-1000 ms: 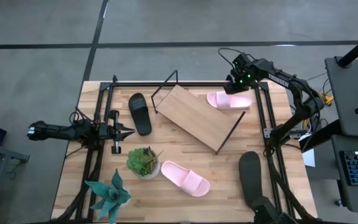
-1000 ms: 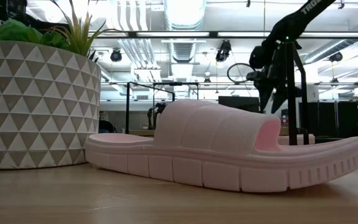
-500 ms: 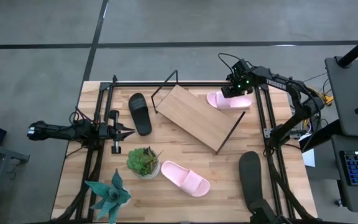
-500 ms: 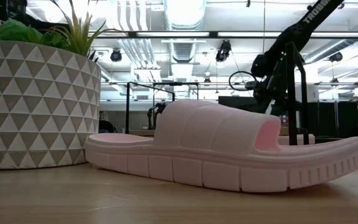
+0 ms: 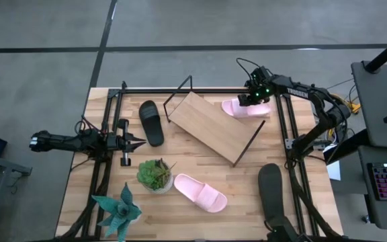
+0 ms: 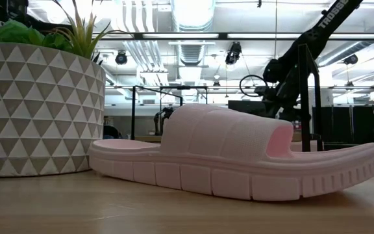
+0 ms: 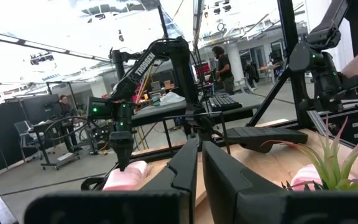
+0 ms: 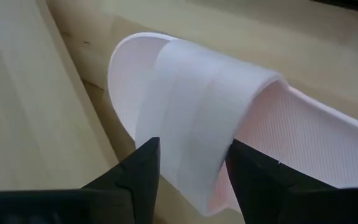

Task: Pick and place slides into the shelf
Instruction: Put the top pink slide on the shelf

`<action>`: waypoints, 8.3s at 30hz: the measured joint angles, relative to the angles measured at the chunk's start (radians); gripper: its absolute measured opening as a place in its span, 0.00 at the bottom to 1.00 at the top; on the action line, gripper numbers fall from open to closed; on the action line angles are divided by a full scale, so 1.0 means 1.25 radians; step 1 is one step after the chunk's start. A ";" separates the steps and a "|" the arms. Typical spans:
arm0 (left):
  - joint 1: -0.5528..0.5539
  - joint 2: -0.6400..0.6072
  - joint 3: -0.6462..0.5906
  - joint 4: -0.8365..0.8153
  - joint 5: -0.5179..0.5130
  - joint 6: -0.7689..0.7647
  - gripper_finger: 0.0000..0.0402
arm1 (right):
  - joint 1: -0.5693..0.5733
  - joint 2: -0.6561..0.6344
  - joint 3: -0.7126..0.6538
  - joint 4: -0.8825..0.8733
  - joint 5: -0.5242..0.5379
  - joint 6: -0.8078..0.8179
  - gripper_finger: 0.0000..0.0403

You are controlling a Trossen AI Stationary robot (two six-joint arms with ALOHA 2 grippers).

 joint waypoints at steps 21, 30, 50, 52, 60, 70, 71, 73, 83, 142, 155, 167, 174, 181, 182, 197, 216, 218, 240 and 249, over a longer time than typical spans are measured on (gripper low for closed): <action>0.000 0.000 0.000 0.000 0.000 0.000 0.03 | -0.001 0.077 -0.030 0.083 -0.002 -0.007 0.24; 0.000 0.000 0.000 0.000 0.000 0.000 0.03 | 0.001 0.042 -0.028 0.079 -0.008 -0.038 0.05; 0.000 0.000 0.000 0.000 0.000 0.001 0.03 | -0.008 -0.125 -0.027 0.071 0.006 -0.093 0.03; 0.000 0.000 0.000 0.000 0.000 0.000 0.03 | -0.008 -0.148 -0.027 0.071 0.006 -0.096 0.03; 0.000 0.000 0.000 0.001 0.000 0.000 0.03 | -0.008 -0.231 0.002 0.009 -0.004 -0.099 0.03; 0.000 0.000 0.000 0.001 0.000 0.001 0.03 | 0.019 -0.244 0.089 -0.125 -0.107 -0.106 0.03; 0.000 0.000 0.000 0.001 0.000 0.001 0.03 | 0.027 -0.243 0.096 -0.136 -0.108 -0.110 0.03; 0.000 0.000 0.000 0.001 0.000 0.000 0.03 | 0.044 -0.243 0.110 -0.164 -0.108 -0.129 0.03; 0.000 0.000 0.000 0.001 0.000 0.001 0.03 | 0.134 -0.243 0.172 -0.326 -0.164 -0.230 0.03; 0.000 0.000 0.000 0.000 0.000 0.003 0.03 | 0.313 0.088 0.212 -0.493 -0.340 -0.296 0.03; 0.000 0.000 0.000 0.000 0.000 0.003 0.03 | 0.315 0.089 0.172 -0.440 -0.331 -0.239 0.03; 0.000 0.000 0.000 0.000 0.000 0.003 0.03 | 0.315 0.088 0.159 -0.441 -0.328 -0.216 0.21; 0.000 0.000 0.000 0.000 0.000 0.003 0.03 | 0.315 0.086 0.159 -0.444 -0.220 -0.213 0.39; 0.000 0.000 0.000 0.000 0.000 0.003 0.03 | 0.315 0.074 0.159 -0.452 -0.203 -0.209 0.50; 0.000 0.000 0.000 0.000 0.000 0.003 0.03 | 0.315 0.073 0.161 -0.454 -0.202 -0.209 0.50; 0.000 0.000 0.000 0.000 0.000 0.003 0.03 | 0.315 0.067 0.273 -0.569 -0.170 -0.231 0.53; 0.000 0.000 0.000 0.000 0.000 0.003 0.03 | 0.466 0.015 0.475 -0.614 0.179 -0.096 0.53; 0.000 0.000 0.000 0.000 0.000 0.003 0.03 | 0.515 0.006 0.480 -0.610 0.222 -0.073 0.53; 0.000 0.000 0.000 0.000 0.000 0.003 0.03 | 0.881 0.009 0.489 -0.561 0.657 0.351 0.53; 0.000 0.000 0.000 0.001 0.000 0.003 0.03 | 0.941 0.077 0.489 -0.546 0.644 0.371 0.53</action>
